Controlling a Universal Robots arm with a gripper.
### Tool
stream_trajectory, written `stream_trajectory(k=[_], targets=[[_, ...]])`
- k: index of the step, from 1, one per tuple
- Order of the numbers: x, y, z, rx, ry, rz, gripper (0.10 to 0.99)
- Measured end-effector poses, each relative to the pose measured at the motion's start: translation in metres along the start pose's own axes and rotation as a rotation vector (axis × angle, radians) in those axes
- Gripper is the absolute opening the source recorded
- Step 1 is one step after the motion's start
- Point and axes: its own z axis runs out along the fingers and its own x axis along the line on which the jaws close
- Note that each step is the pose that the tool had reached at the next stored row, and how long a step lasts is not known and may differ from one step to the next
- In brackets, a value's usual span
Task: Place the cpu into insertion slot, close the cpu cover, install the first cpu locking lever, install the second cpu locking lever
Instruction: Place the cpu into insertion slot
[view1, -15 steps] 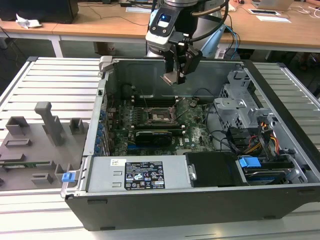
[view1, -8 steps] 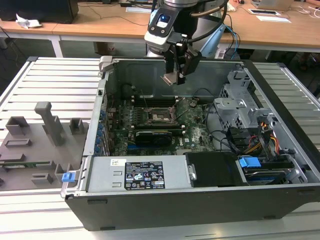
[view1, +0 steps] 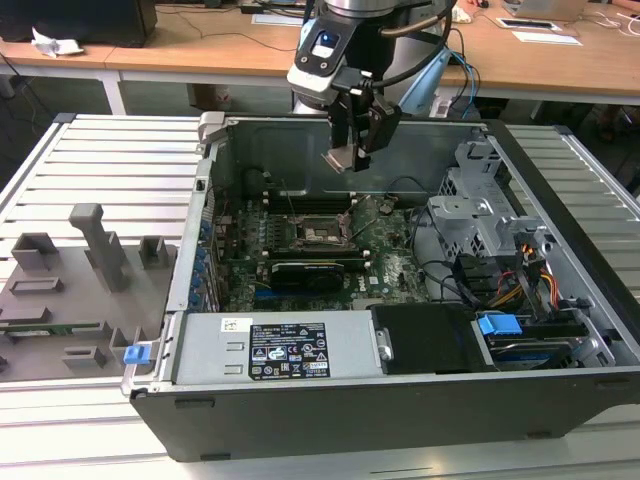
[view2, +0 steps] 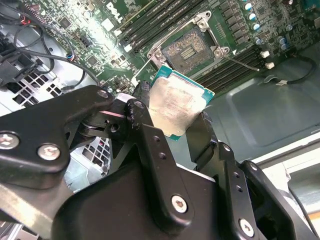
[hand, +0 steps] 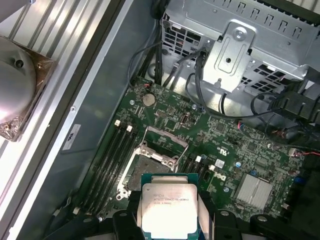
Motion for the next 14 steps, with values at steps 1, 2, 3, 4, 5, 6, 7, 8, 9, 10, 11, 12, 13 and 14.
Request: stream_trajectory(k=[1,2,3,4,5,6,7,8,9,10,11,12,13,14], targets=[[0.0000,-0.0001,0.0006,0.000,-0.0001,0.001,0.533],[0.0000,-0.0001,0.0013,0.000,-0.0001,0.001,0.533],[0.0000,-0.0002,0.0018,0.000,-0.0001,0.001,0.533],[0.0000,-0.0002,0.0023,0.000,-0.0002,0.002,0.533],[0.0000,-0.0002,0.0026,0.000,-0.0002,0.002,0.533],[-0.0001,-0.0003,0.0028,0.000,-0.0003,0.002,0.533],[-0.0001,-0.0003,0.0030,0.000,-0.0003,0.002,0.533],[0.0000,-0.0003,0.0031,0.000,-0.0003,0.003,0.533],[-0.0001,-0.0003,0.0033,0.000,-0.0003,0.003,0.533],[-0.0001,-0.0003,0.0034,0.000,-0.0003,0.003,0.533],[-0.0001,-0.0003,0.0036,0.000,-0.0003,0.003,0.533],[-0.0001,-0.0003,0.0038,0.000,-0.0003,0.004,0.533],[-0.0001,-0.0004,0.0040,0.000,-0.0004,0.004,0.533],[-0.0001,-0.0004,0.0042,0.000,-0.0004,0.005,0.533]])
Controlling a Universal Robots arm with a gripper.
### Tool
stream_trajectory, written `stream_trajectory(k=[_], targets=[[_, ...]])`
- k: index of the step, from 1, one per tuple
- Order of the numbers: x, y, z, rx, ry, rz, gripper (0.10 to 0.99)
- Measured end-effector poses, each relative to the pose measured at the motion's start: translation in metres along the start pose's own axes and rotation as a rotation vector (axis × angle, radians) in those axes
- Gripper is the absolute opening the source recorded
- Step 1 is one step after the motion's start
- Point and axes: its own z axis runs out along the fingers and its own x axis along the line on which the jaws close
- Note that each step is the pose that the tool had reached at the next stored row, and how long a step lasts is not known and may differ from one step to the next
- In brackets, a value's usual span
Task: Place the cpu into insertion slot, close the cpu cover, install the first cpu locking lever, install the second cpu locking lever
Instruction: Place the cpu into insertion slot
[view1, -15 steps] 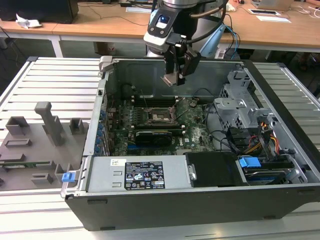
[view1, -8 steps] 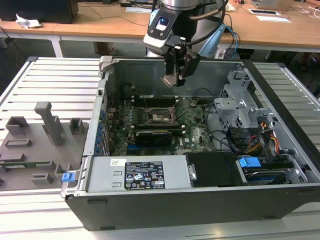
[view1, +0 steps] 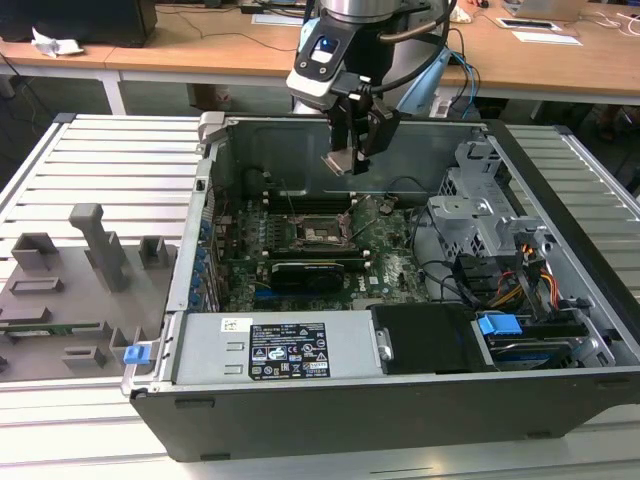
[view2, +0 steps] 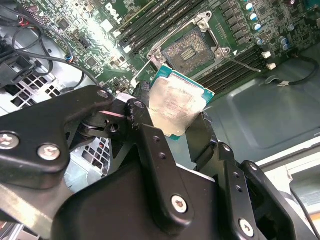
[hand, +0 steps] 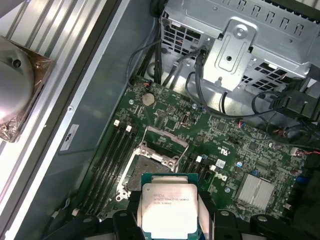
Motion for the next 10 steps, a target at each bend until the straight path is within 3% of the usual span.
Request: stream_trajectory(k=[10], targets=[[0.0000,-0.0001,0.0020,0.000,-0.0003,0.004,0.533]])
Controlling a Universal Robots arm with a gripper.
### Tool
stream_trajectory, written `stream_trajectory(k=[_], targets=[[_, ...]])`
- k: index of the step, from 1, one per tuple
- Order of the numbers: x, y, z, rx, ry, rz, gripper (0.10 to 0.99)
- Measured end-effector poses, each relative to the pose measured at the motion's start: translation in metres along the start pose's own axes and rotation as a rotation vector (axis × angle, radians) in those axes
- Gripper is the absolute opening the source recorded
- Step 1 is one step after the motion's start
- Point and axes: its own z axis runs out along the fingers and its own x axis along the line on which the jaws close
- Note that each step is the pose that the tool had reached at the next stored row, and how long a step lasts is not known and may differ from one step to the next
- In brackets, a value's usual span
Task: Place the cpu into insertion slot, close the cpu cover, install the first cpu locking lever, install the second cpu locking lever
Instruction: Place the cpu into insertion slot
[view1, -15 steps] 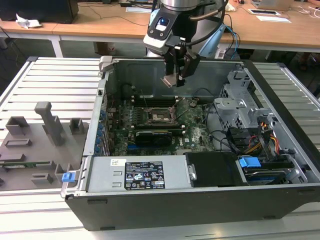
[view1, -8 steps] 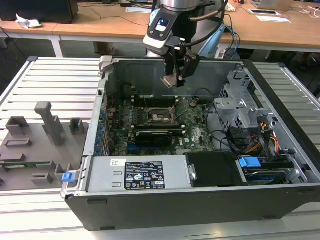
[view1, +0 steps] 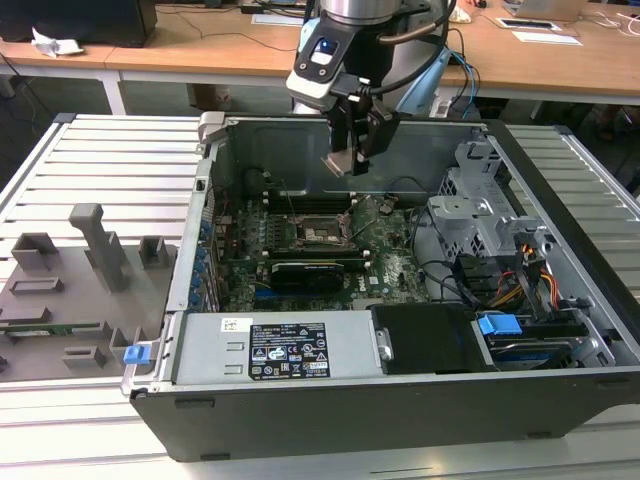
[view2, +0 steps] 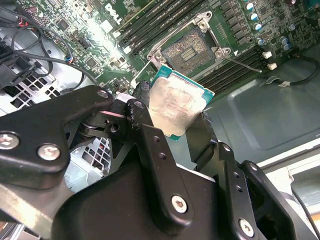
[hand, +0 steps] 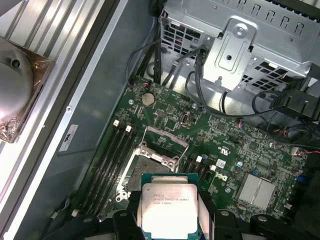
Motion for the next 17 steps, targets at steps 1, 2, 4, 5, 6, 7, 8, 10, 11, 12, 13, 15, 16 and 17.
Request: stream_trajectory(k=[1,2,4,5,6,7,8,10,11,12,13,15,16,17], targets=[[0.0000,0.0000,0.0003,0.000,0.0000,0.000,0.533],[0.0000,-0.0001,0.0008,0.000,-0.0001,0.001,0.533],[0.0000,-0.0002,0.0017,0.000,-0.0002,0.002,0.533],[0.0000,-0.0002,0.0024,0.000,-0.0001,0.002,0.533],[-0.0001,-0.0002,0.0028,0.000,-0.0002,0.002,0.533],[-0.0001,-0.0003,0.0032,0.000,-0.0002,0.003,0.533],[-0.0001,-0.0003,0.0037,0.000,-0.0003,0.003,0.533],[-0.0001,-0.0004,0.0047,0.000,-0.0005,0.005,0.533],[-0.0001,-0.0005,0.0052,0.000,-0.0011,0.010,0.533],[-0.0001,-0.0005,0.0055,0.000,-0.0017,0.014,0.533],[-0.0001,-0.0005,0.0061,0.000,-0.0027,0.025,0.533],[-0.0001,-0.0006,0.0070,0.000,-0.0052,0.053,0.533],[-0.0001,-0.0007,0.0073,-0.001,-0.0063,0.066,0.533],[-0.0001,-0.0007,0.0077,-0.001,-0.0075,0.080,0.533]])
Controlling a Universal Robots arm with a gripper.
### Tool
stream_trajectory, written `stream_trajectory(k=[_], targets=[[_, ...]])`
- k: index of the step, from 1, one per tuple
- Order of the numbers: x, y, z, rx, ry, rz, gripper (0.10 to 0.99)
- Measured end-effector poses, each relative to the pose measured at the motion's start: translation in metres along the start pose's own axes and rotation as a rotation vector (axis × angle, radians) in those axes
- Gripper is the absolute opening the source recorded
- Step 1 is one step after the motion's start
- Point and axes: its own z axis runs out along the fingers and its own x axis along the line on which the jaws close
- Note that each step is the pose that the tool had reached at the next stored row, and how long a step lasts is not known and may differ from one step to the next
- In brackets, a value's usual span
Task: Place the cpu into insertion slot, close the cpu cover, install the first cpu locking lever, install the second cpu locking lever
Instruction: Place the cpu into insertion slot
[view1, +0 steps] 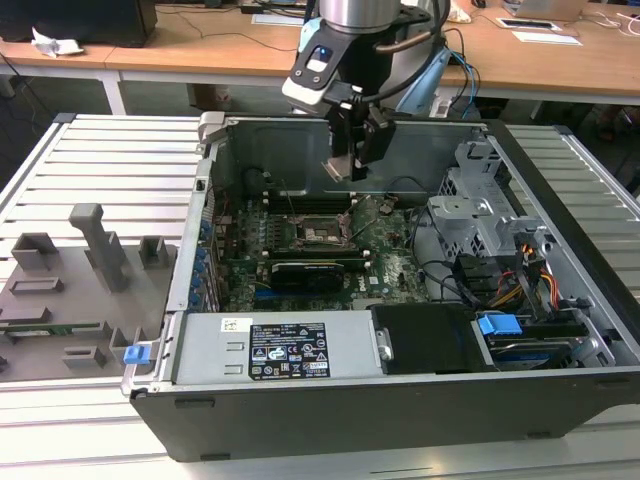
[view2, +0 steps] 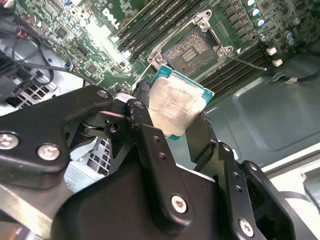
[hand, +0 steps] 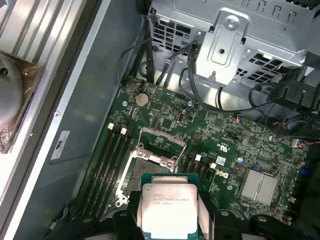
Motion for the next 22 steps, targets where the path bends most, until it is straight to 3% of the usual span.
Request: stream_trajectory(k=[11,16,19,22], targets=[[-0.0001,-0.0004,0.0050,0.000,-0.0015,0.020,0.533],[-0.0002,-0.0009,0.0111,0.000,-0.0027,0.026,0.533],[-0.0003,-0.0015,0.0167,0.001,-0.0069,0.077,0.533],[-0.0003,-0.0019,0.0214,0.009,-0.0093,0.138,0.533]])
